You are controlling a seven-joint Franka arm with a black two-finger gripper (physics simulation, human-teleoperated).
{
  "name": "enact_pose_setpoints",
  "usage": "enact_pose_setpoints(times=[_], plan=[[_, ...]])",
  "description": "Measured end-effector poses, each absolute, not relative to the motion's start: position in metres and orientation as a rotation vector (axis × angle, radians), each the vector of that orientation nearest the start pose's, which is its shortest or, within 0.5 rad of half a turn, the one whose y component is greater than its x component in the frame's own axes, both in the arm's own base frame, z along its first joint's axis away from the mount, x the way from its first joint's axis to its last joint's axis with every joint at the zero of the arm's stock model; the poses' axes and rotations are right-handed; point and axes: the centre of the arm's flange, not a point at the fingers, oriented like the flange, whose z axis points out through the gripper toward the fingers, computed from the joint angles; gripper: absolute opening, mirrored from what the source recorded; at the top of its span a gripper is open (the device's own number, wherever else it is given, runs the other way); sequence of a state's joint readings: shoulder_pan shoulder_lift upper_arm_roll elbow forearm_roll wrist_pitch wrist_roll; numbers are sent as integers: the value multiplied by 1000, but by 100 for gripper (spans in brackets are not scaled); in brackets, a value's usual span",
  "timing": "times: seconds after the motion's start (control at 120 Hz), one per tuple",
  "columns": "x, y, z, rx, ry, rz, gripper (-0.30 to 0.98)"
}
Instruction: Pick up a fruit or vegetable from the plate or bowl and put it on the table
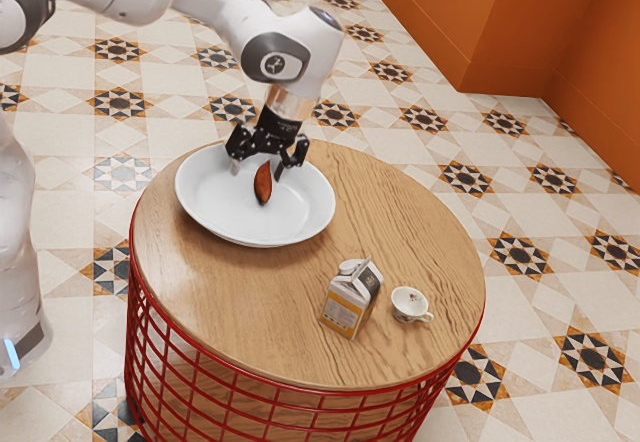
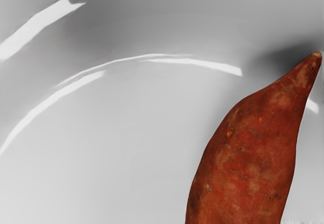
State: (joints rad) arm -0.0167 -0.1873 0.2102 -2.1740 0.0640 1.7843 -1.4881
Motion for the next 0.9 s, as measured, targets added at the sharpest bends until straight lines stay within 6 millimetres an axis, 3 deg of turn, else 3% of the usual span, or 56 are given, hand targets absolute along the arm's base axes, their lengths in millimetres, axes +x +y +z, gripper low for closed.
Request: enact_pose_setpoints(times=[0.292,0.45,0.675,0.9], plan=[[459,98,452,2252,2362,-268,69],[456,108,449,2240,2368,-288,68],[455,108,444,2256,2353,-299,38],[453,112,437,2256,2348,-303,26]])
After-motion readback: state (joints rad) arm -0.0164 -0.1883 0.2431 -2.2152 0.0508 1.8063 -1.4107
